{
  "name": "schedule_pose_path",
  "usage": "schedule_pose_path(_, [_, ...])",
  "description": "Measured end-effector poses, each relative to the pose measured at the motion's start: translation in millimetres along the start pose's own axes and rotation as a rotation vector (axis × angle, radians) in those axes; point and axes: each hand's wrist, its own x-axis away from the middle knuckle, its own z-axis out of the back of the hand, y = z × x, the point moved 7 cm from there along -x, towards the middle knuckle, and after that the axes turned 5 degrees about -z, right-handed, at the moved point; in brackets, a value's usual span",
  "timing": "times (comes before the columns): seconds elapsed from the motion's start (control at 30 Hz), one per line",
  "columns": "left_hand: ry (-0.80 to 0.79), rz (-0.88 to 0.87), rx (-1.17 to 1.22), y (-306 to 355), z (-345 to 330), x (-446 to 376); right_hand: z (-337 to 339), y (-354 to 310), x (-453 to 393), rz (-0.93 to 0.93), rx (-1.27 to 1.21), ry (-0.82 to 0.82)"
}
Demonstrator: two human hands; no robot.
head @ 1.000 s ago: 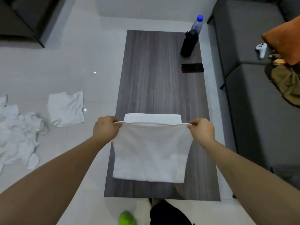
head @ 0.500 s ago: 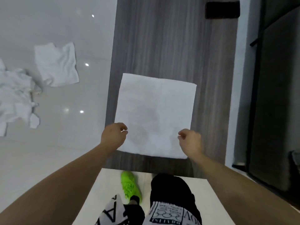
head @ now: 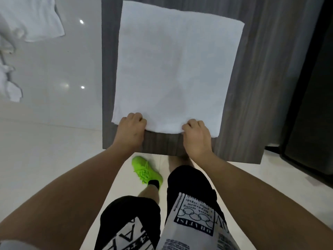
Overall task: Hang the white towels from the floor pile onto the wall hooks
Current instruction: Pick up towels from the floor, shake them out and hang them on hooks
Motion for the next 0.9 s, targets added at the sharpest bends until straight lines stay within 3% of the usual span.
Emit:
schedule_pose_path(0.23, [0.11,0.059,-0.001,-1.2,25.6,24.9,31.3,-6.7,18.8,-0.107,-0.058,0.094])
schedule_pose_path(0.5, [0.393,0.043,0.042,-6.0,195.8,108.1,188.4,-79.3,63.5,-0.018,-0.1,0.372])
schedule_pose_path(0.7, [0.773,0.09,0.011,-33.6,355.3,230.6,340.5,-198.1,126.8,0.156,-0.153,0.694])
schedule_pose_path(0.9, [1.141,0.248,-0.006,-93.4,447.5,412.3,421.3,-357.8,208.9,0.468,-0.253,0.816])
